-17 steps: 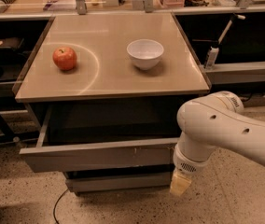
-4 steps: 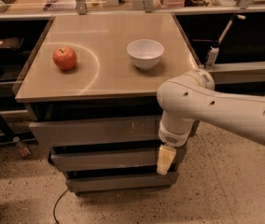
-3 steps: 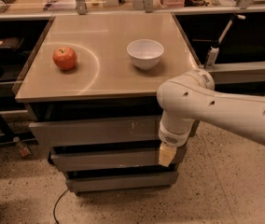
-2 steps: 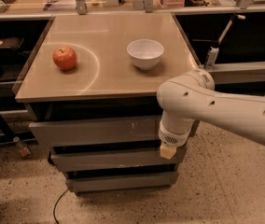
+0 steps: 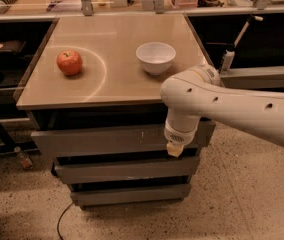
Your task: Close top drawer
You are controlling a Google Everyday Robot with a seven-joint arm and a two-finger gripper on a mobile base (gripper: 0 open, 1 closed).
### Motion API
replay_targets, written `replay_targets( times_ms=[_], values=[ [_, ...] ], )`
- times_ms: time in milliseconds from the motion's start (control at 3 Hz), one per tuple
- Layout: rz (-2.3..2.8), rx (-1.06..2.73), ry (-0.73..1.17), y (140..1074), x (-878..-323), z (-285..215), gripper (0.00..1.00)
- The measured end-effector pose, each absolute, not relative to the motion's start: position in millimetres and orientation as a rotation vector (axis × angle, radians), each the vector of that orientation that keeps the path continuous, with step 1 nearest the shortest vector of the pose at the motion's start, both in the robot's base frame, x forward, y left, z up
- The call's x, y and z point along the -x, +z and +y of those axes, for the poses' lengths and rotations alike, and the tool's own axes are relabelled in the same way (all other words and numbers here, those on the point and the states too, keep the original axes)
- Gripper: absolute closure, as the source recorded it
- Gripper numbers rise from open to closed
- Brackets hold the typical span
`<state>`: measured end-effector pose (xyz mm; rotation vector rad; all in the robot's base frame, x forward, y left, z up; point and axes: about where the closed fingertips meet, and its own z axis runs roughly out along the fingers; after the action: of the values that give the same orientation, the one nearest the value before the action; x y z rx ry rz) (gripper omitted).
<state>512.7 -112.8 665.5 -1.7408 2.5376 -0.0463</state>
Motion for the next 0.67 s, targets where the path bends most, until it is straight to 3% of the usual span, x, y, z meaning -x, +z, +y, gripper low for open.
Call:
replay_targets(
  times_ms=[667],
  values=[
    [2.544,1.748,-0.071,660.7,-547.6,-104.9,1.00]
  ],
)
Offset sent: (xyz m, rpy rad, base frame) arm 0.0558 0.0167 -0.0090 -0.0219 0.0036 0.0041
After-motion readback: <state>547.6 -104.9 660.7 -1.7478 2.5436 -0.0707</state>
